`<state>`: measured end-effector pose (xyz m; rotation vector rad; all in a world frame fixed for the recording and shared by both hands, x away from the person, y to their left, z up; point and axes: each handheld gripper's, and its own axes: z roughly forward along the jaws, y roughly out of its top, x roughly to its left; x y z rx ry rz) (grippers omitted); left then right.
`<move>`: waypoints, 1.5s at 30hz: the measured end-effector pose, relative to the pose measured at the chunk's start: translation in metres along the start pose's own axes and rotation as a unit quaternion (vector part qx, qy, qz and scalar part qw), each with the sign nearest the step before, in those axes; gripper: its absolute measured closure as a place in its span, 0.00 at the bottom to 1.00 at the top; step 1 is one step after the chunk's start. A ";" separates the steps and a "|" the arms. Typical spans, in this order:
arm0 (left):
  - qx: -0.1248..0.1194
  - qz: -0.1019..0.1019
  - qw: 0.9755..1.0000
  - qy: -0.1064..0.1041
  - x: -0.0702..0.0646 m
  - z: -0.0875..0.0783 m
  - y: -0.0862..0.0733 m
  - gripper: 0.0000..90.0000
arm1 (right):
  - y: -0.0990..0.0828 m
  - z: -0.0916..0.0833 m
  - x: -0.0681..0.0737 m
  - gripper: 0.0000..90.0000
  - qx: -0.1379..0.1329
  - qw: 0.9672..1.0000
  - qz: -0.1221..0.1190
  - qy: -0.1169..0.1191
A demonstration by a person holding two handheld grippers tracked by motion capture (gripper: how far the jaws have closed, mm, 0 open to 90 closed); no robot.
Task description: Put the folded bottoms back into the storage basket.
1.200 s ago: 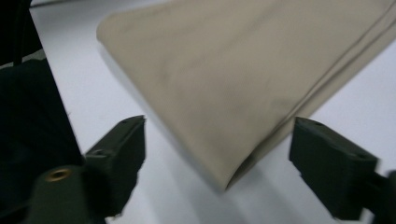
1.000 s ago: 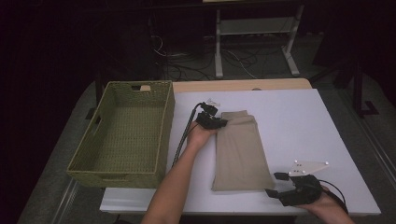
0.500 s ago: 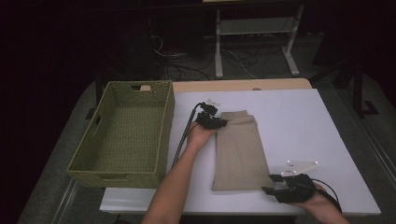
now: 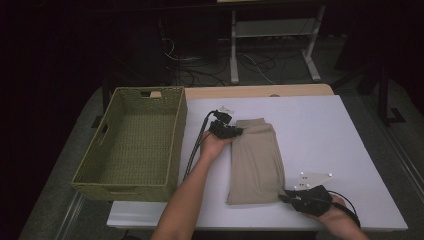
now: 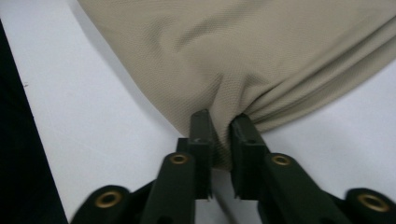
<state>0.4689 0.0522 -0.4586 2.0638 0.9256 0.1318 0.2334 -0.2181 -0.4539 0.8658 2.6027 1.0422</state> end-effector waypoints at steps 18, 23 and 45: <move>-0.034 -0.015 0.999 -0.036 -0.005 -0.015 0.006 0.89 | 0.026 -0.010 -0.016 0.94 -0.051 0.998 0.002 0.038; -0.041 -0.007 0.998 -0.045 -0.013 -0.023 0.012 0.89 | 0.040 -0.014 -0.020 0.94 -0.076 0.996 0.000 0.045; -0.093 0.003 0.993 -0.072 -0.045 -0.098 0.078 0.89 | 0.137 -0.040 -0.036 0.94 -0.161 0.984 -0.025 0.079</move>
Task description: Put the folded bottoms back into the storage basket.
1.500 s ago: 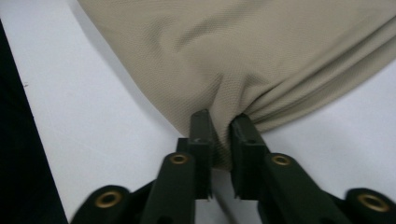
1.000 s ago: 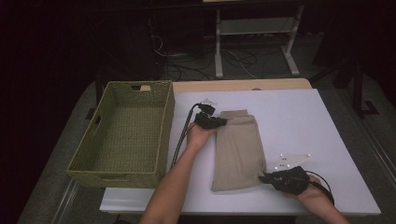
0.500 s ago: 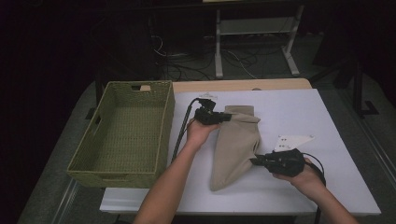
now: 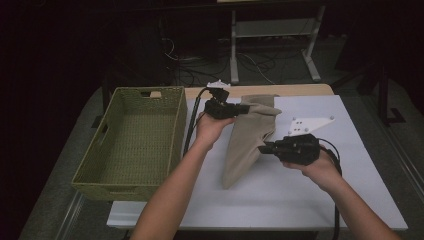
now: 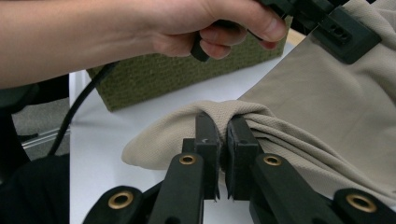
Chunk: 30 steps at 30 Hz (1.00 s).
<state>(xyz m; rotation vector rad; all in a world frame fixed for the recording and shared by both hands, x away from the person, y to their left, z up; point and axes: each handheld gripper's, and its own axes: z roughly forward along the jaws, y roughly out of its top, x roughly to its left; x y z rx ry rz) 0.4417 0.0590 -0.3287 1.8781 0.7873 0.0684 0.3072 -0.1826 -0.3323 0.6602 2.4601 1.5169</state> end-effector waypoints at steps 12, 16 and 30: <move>-0.024 0.016 0.999 0.024 -0.017 -0.046 0.046 0.89 | 0.063 -0.010 -0.007 0.94 -0.026 0.999 -0.016 0.013; -0.030 0.020 0.999 0.032 -0.019 -0.063 0.054 0.89 | 0.078 -0.005 -0.005 0.94 -0.029 0.999 -0.026 0.017; -0.054 0.019 0.997 0.059 -0.011 -0.137 0.063 0.89 | 0.127 0.025 0.011 0.94 -0.042 0.997 -0.042 0.050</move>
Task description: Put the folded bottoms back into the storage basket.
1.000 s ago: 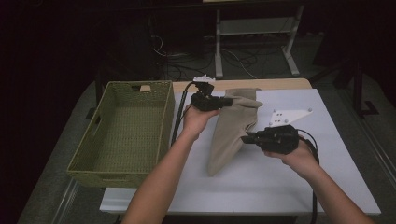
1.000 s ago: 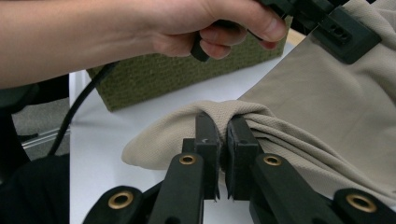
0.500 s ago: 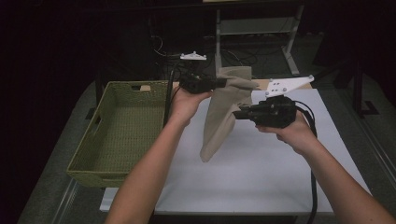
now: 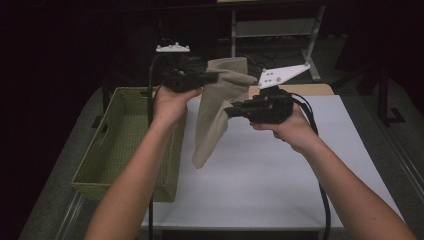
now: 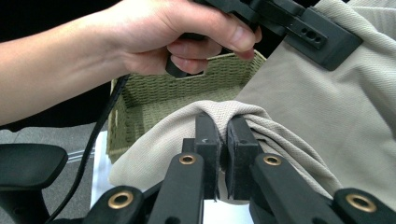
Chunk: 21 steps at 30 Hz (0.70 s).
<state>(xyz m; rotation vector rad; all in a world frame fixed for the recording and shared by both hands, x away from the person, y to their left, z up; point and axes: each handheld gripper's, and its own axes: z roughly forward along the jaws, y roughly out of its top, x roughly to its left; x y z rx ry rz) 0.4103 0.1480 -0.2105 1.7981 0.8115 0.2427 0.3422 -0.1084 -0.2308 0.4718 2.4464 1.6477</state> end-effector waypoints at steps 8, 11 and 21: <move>-0.002 0.004 1.000 0.008 0.028 -0.030 -0.009 0.89 | 0.020 0.038 0.006 0.94 0.008 1.000 -0.008 0.014; -0.002 0.002 1.000 0.009 0.040 -0.039 -0.016 0.89 | 0.024 0.055 0.008 0.94 0.015 1.000 -0.009 0.022; -0.007 0.001 1.000 0.019 0.082 -0.078 -0.032 0.89 | 0.039 0.106 0.022 0.94 0.032 0.999 -0.013 0.035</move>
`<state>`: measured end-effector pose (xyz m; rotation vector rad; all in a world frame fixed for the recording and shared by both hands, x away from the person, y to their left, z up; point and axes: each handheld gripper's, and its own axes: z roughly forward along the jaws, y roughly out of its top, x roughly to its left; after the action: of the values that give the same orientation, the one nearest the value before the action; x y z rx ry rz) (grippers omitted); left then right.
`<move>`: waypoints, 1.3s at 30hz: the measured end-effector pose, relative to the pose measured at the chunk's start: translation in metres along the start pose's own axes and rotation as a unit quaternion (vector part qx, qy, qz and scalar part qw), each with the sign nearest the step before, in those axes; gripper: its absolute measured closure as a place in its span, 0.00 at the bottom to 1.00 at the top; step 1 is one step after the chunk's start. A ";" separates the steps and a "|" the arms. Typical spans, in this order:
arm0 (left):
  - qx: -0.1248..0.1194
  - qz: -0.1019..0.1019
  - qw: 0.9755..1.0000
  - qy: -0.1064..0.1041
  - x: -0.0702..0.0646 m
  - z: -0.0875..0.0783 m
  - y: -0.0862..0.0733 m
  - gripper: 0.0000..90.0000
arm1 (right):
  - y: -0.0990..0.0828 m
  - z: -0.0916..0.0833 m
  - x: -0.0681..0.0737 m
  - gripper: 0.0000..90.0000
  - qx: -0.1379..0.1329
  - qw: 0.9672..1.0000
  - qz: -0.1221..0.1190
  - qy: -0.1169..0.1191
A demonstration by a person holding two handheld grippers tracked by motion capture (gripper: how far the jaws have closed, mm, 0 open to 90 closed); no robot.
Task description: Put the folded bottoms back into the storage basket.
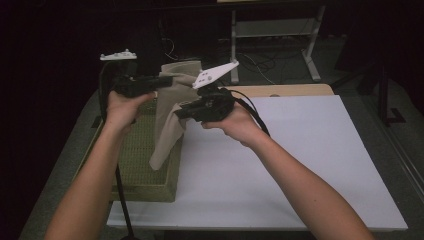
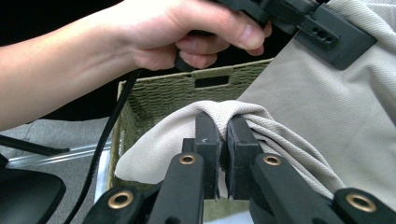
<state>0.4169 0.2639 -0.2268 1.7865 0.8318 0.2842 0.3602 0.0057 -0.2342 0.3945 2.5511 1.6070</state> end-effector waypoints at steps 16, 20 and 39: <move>0.020 0.002 0.999 0.041 0.067 -0.033 -0.032 0.89 | 0.005 0.088 0.018 0.94 0.026 0.999 -0.007 0.025; 0.025 -0.005 0.998 0.053 0.079 -0.032 -0.044 0.89 | -0.002 0.109 0.022 0.94 0.039 0.999 -0.012 0.027; 0.095 -0.049 0.991 0.079 0.110 -0.008 -0.100 0.89 | -0.044 0.156 0.042 0.93 0.117 0.992 -0.019 0.051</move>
<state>0.4524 0.3584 -0.3363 1.9103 1.0862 0.2925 0.3471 0.1354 -0.3396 0.2868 2.8173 1.3515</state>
